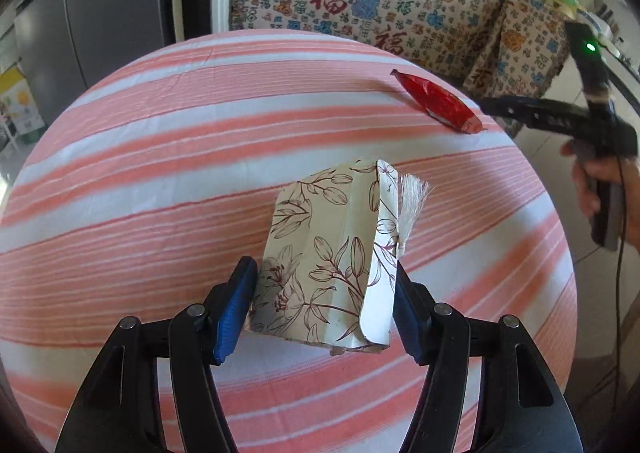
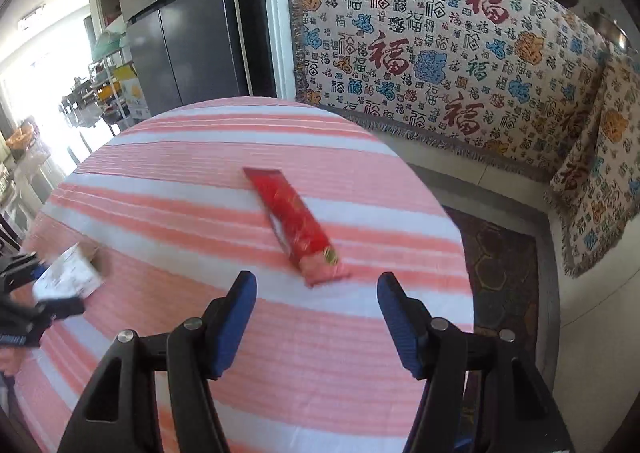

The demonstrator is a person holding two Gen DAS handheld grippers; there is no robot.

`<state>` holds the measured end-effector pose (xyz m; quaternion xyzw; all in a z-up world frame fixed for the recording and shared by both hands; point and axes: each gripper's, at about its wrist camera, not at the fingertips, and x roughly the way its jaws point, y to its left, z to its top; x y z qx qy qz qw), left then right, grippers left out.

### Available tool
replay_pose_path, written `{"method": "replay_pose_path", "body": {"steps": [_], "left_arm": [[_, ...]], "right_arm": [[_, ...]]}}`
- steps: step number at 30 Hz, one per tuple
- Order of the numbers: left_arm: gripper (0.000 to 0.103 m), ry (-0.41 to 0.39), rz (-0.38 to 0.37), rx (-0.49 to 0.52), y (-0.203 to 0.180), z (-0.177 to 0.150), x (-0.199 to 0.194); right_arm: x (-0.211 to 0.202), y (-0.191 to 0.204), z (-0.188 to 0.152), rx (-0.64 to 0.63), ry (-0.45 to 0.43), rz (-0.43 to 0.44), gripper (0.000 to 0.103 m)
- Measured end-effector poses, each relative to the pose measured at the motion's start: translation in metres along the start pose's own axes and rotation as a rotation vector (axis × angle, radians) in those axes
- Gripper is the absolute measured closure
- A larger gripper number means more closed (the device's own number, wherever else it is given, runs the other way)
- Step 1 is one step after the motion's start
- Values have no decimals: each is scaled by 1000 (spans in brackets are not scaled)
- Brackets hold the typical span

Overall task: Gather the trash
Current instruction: 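Grasp the red sauce packet with the right tool, then carry the beige wrapper and red packet over the blue wastebasket with both tools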

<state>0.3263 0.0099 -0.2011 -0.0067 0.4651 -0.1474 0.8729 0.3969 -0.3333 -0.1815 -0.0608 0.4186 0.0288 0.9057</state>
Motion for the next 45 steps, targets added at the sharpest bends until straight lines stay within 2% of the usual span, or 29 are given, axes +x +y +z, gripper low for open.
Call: {"method": "replay_pose_path", "body": {"steps": [3,5,6,7,8,10,13,18,22,23,24,26,29,30,34,37,38,39,40,41,42,45], "left_arm": [[38,10,-9,14,1,-4,1],[38,0,5,32,1,-2,0],[38,-6,10,36,2,-1,-2],[38,-7,8,36,4,0,-3],[38,-6,5,32,5,-1,-4],[38,-7,10,21,9,-2,-6],[38,-12,28,9,14,-5,-10],[38,1,38,-51,21,-19,-19],[36,10,25,-50,14,-35,-30],[32,17,17,-54,14,-39,-31],[26,25,-7,-59,15,-42,-31],[21,36,-47,-63,19,-44,-35],[9,28,-69,-32,19,-38,-43],[8,30,-75,-15,17,-35,-44],[8,93,-111,75,1,-21,-30],[8,124,-47,129,-3,-16,-17],[10,129,-34,132,-2,-15,-15],[21,136,-28,126,1,-14,-12],[33,151,-35,118,3,-13,-9],[35,152,-38,118,4,-12,-8],[36,144,-33,119,5,-12,-11],[37,101,-28,96,4,-11,-25]], "right_arm": [[31,-4,22,-25,65,4,39],[46,-2,29,-22,115,60,41],[53,0,30,-22,143,74,49],[58,5,30,-27,167,74,72],[60,9,27,-33,181,54,79],[50,15,21,-18,170,40,82],[20,15,3,64,160,23,82],[-42,33,-60,131,187,-72,82],[-56,57,-98,160,221,-23,79],[-56,62,-103,162,231,3,78],[-58,65,-105,152,222,9,76],[-68,64,-106,147,204,31,55],[-79,57,-101,141,207,91,49],[-81,58,-99,123,216,98,49],[-74,71,-87,16,268,92,47],[-60,84,-80,-61,297,59,47],[-53,87,-79,-79,315,55,47],[-49,90,-80,-92,333,55,47],[-44,92,-80,-102,349,53,53],[-40,92,-80,-108,360,48,86],[-41,92,-81,-103,355,33,89],[-60,92,-82,-51,292,48,90]]}}
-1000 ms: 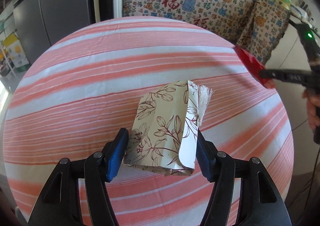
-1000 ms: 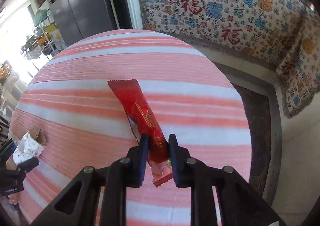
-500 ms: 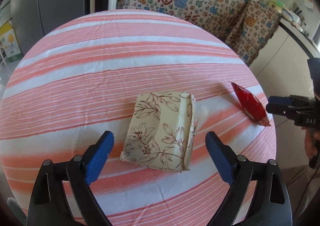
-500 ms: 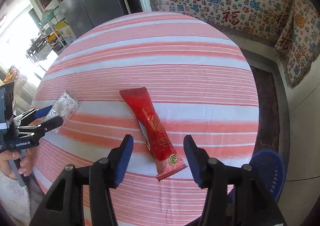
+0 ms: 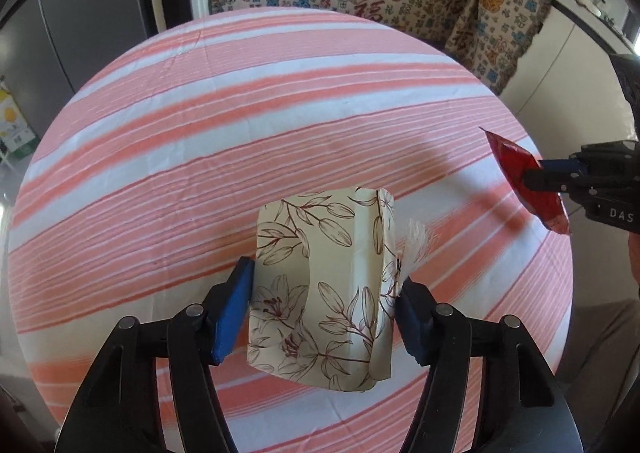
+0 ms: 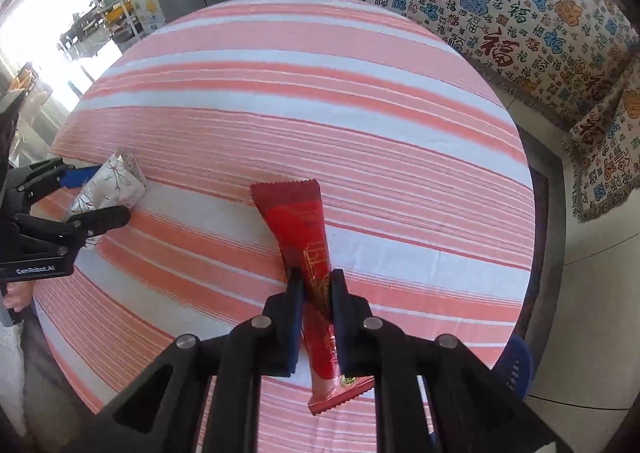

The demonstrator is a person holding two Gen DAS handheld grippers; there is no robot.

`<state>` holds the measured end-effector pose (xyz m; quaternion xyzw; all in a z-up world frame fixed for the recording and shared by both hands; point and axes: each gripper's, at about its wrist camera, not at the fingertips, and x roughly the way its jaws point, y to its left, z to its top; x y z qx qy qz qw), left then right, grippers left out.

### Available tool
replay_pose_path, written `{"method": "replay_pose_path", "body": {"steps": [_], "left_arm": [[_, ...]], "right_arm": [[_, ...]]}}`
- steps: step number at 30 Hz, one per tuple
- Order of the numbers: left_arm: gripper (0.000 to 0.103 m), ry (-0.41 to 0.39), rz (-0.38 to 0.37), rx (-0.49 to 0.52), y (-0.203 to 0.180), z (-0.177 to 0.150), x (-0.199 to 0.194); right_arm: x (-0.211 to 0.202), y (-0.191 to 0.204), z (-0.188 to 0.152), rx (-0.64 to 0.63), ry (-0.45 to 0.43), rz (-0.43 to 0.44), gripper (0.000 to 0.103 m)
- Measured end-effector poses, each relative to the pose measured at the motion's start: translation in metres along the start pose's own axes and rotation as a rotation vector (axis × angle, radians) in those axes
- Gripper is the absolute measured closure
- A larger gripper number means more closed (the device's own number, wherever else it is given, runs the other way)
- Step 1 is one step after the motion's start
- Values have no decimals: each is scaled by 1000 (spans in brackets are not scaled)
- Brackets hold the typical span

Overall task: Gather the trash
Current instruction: 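Carry the beige wrapper and red packet over the blue wastebasket with both tools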

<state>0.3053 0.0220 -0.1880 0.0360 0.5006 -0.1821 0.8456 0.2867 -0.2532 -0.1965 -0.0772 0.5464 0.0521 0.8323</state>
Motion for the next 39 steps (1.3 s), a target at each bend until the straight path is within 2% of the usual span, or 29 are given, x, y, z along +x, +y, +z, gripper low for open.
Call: {"method": "replay_pose_path", "body": {"steps": [4,11,20,24,30,34,39], "left_arm": [[37,-57,19,-20,-14,0,-21],[37,-112,63,24,-50,3,-45],[37,-162,37,96,-104,10,-68],[37,-163,-21,137,-144,15,-68],[37,-138,-157,233,-244,23,-51],[37,-113,-246,282,-312,29,-27],[36,-40,-367,270,-374,37,23]], "right_arm": [[-28,2,-15,33,-66,7,90],[-57,-11,-39,98,-98,19,90],[-87,-52,-67,189,-137,-26,90],[-99,-82,-86,253,-144,-57,90],[-118,-144,-128,410,-159,-136,90],[-123,-193,-164,532,-145,-185,90],[-108,-246,-205,657,-115,-209,90]]}}
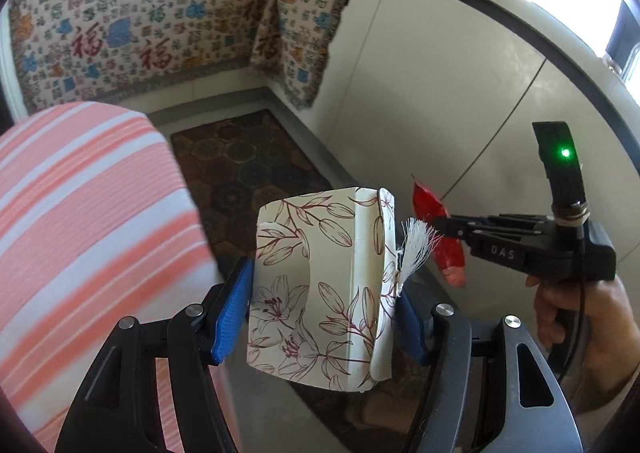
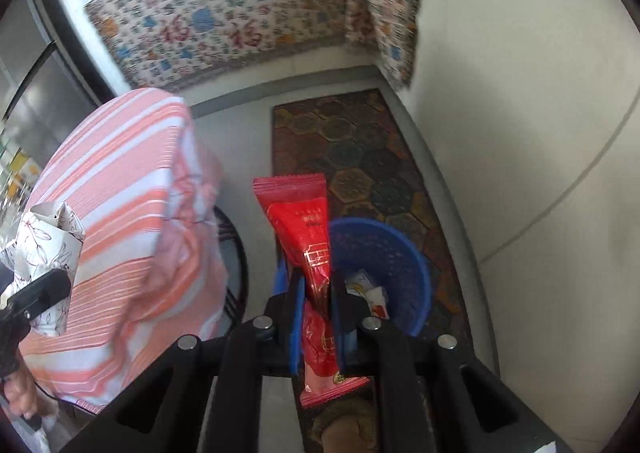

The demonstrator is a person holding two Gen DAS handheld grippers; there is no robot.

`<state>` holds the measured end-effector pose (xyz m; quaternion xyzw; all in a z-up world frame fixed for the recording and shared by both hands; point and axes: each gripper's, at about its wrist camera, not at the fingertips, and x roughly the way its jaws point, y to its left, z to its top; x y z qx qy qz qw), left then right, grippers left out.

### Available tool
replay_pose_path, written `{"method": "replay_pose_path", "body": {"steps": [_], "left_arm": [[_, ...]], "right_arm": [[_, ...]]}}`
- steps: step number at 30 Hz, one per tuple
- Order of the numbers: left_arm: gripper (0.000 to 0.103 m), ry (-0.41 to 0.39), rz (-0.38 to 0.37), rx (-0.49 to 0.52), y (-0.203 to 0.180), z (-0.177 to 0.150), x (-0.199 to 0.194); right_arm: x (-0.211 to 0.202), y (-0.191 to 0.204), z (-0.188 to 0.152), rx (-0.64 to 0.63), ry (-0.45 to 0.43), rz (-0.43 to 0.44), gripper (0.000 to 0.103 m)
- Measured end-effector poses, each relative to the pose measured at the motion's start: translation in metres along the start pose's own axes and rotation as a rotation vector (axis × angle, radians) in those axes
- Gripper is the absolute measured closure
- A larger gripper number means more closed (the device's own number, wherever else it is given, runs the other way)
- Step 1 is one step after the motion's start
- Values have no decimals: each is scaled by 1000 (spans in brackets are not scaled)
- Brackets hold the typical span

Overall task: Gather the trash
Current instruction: 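Carry the beige wrapper and red packet over the blue wastebasket with both tools, then open both tools to drop the wrapper and packet into the wastebasket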

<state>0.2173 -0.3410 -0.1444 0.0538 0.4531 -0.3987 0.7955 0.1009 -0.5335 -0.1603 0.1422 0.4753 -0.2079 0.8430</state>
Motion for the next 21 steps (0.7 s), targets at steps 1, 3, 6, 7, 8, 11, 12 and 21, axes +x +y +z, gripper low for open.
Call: {"method": "replay_pose_path", "body": {"steps": [1,3,6,7,8,11,12,21], "left_arm": [[36,12,-17,-4,-5,1,13],[36,39,-32,-3,-14,5,43],[36,72,-36,-3,-23,10,82],[36,84,-38,-7,-25,11,94],[35,93,-39,-12,-26,10,105],[34,113,-46,-30,-24,8,128],[33,121,-47,-35,-23,8,136],[8,83,3,-25,-33,12,154]], "right_arm": [[7,-11,-1,25,6,-1,90],[21,-34,-2,81,18,11,90],[47,-61,-4,157,45,35,90],[55,-69,-7,175,54,44,90],[63,-76,-8,192,64,53,90],[89,-96,-11,237,95,76,90],[98,-100,-11,250,107,83,90],[131,-122,-10,296,107,94,51]]}}
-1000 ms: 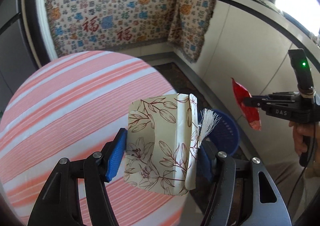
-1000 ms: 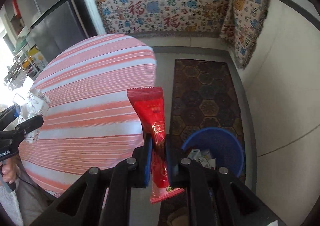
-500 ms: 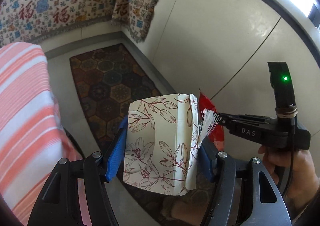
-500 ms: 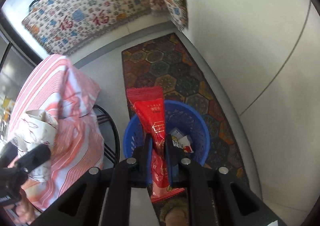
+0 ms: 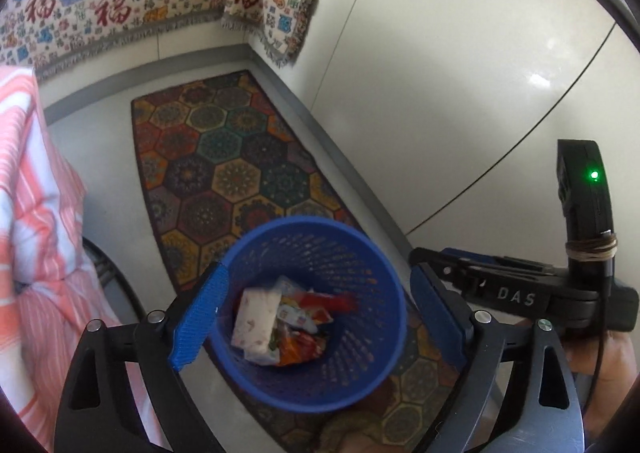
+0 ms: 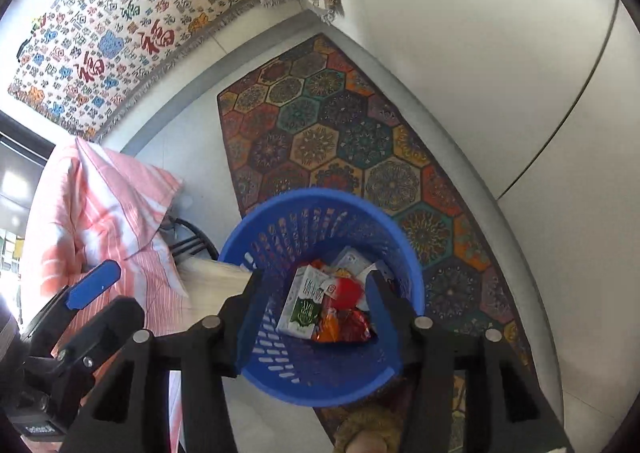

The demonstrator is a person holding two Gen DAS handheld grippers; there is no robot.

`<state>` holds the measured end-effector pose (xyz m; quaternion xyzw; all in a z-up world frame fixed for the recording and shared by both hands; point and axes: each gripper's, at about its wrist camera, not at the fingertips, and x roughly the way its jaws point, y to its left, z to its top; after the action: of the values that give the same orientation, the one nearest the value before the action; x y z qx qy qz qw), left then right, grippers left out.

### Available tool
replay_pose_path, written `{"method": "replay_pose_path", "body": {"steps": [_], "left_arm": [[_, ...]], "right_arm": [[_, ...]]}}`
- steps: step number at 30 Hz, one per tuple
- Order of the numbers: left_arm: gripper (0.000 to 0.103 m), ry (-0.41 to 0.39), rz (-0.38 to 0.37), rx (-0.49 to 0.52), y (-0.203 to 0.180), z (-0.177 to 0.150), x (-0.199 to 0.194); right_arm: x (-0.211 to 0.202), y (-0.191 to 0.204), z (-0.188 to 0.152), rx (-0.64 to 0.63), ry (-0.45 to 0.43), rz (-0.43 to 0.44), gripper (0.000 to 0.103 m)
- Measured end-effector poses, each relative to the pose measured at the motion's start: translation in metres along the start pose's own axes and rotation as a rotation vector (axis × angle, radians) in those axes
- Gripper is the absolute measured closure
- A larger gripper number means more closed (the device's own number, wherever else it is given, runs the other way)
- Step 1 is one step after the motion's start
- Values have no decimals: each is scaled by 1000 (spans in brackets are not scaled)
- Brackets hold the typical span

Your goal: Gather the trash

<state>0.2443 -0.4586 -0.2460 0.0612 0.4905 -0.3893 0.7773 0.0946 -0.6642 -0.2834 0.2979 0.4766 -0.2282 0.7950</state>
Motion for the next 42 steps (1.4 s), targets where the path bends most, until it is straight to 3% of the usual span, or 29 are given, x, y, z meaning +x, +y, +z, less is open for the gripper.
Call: {"method": "replay_pose_path", "body": {"steps": [3,9,13,16,21,27,35,42], "left_arm": [[4,-27,49,18,-3,-2,-17],[0,-40,81,51,-8,-24,-80],[0,3,97,56,-5,-52,-119],[0,-50,159,102,-11,-77,-154],[0,-81,220,123,-16,-99,-193],[0,-93,285,153,-23,-103,-217],[0,-99,222,137,-25,-107,-233],[1,-111,245,135,-30,-106,-237]], "right_arm": [[-17,-3,-2,22,-45,-20,50],[-75,4,-26,57,-141,-38,20],[-119,23,-67,-12,-190,-80,11],[-145,34,-106,-25,-220,-104,0],[-183,54,-159,-33,-285,-144,0],[-222,78,-184,-84,-338,-185,0],[-245,98,-202,-109,-366,-185,0],[-255,105,-212,-121,-381,-208,0]]}}
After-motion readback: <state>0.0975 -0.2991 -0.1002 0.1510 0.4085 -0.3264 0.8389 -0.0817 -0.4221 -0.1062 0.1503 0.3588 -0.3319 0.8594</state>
